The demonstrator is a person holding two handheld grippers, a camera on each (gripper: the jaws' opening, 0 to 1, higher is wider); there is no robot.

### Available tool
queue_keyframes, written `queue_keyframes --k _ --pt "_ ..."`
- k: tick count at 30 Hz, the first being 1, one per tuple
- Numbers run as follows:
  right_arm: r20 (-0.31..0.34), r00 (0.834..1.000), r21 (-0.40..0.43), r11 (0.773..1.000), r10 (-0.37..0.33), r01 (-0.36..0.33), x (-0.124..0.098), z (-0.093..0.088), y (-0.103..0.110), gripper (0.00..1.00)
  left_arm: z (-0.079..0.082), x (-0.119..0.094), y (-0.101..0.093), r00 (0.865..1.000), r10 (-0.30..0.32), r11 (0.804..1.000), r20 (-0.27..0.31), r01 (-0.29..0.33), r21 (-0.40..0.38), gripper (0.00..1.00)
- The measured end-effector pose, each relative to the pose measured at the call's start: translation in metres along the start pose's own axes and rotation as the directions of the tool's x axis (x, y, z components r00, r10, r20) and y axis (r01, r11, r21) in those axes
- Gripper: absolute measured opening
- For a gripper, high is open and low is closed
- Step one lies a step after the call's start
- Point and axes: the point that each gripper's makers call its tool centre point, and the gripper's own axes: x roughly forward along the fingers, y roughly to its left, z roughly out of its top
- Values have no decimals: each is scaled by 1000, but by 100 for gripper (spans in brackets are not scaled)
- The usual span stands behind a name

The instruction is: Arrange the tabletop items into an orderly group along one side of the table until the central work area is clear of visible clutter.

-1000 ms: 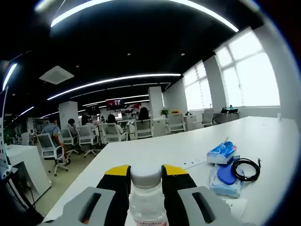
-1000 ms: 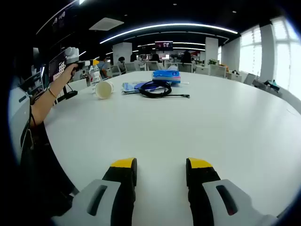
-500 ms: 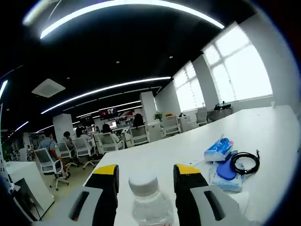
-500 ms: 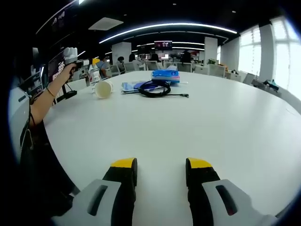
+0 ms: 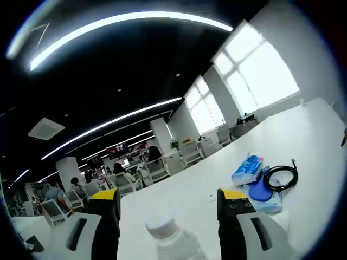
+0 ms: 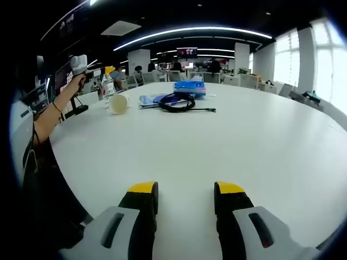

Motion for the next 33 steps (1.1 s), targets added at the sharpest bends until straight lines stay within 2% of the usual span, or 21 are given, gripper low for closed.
queue_keyframes --k 4,5,12,18,20,26,29,33 --pt "0 1000 -1 1000 1 -1 0 0 0 39 1 -1 -2 1000 -10 999 2 10 36 75" --pt "-1 1000 -2 1000 3 -3 -1 0 1 39 3 -4 -7 1000 -30 995 5 29 98 75" --pt "1 1000 -5 1000 6 -6 -1 1 2 39 5 -8 -14 997 -74 985 6 72 158 76" --pt "30 998 15 999 47 -47 -3 7 9 39 9 -11 -22 993 -114 967 13 107 232 78" --pt "31 998 13 999 49 -49 -3 7 9 39 13 -12 -24 993 -117 955 34 103 278 78" --pt "27 999 18 999 41 -42 -5 5 6 39 13 -17 -36 989 -149 925 25 130 356 81" --pt "29 999 19 999 39 -39 -6 5 5 39 11 -18 -43 986 -166 897 7 148 416 81" --pt "25 999 25 999 39 -40 -6 2 6 39 16 -20 -49 983 -185 876 22 155 456 82"
